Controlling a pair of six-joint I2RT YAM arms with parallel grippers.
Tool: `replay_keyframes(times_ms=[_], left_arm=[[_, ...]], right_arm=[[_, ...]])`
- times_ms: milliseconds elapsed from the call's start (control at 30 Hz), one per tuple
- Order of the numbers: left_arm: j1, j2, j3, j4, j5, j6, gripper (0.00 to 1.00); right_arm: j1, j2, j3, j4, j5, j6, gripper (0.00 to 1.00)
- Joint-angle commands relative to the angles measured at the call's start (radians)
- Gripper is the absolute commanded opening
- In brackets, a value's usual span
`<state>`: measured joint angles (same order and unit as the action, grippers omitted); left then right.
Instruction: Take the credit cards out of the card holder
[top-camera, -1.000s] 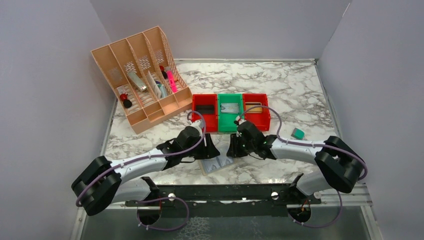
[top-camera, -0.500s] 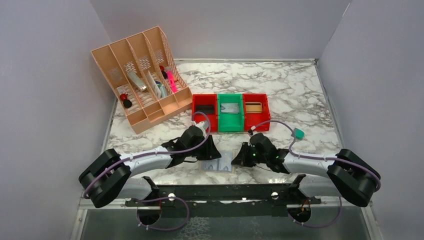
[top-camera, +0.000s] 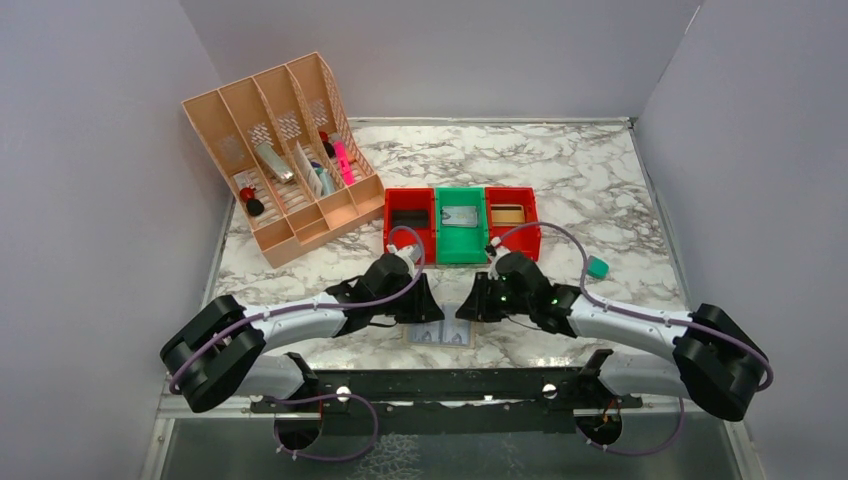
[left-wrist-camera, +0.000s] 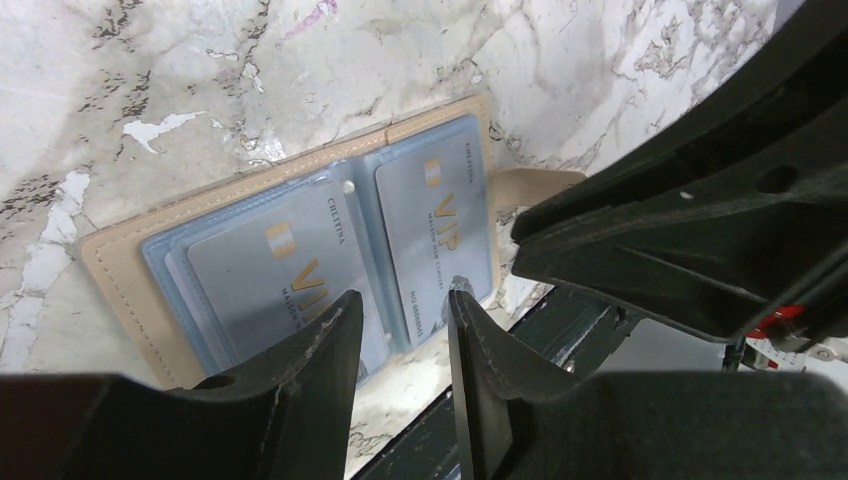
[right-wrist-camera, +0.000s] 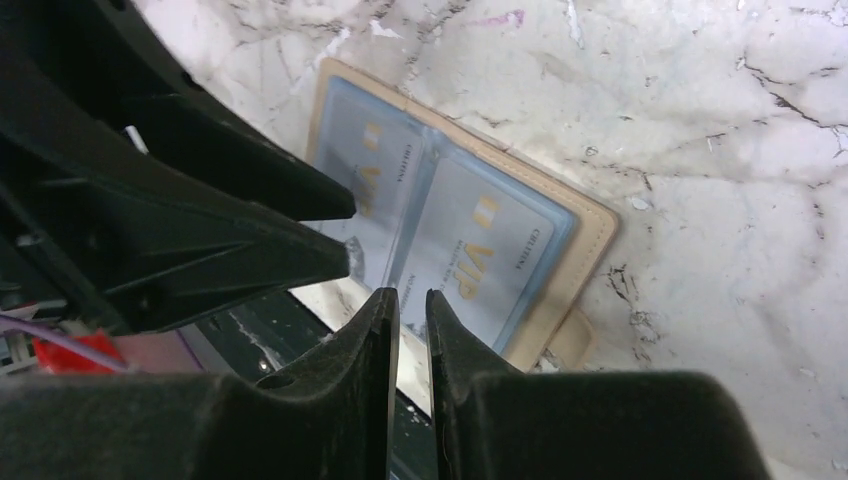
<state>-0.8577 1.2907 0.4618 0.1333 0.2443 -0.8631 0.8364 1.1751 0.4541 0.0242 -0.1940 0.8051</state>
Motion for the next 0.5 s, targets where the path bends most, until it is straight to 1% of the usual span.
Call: replay_keyframes(times_ms=[0, 133, 267, 367, 467], left_arm=[[-0.004, 0.005, -0.004, 0.032, 0.029, 0.018, 0.40], [-0.008, 0.018, 0.003, 0.037, 0.059, 0.033, 0.41], [-0.015, 0.052, 0.021, 0.039, 0.087, 0.052, 0.43], [-0.027, 0.085, 0.033, 0.039, 0.103, 0.055, 0.43], [-0.034, 0.108, 0.031, 0.038, 0.084, 0.043, 0.43]], right_arm=[[0.003, 0.076, 0.025, -0.047, 0.007, -0.019, 0.20], [0.003, 0.126, -0.015, -0.080, 0.056, 0.035, 0.15], [0.003, 0.159, -0.073, -0.045, 0.059, 0.067, 0.14], [0.003, 0.188, -0.096, -0.026, 0.059, 0.105, 0.11], [0.003, 0.196, -0.117, -0.008, 0.066, 0.146, 0.07]])
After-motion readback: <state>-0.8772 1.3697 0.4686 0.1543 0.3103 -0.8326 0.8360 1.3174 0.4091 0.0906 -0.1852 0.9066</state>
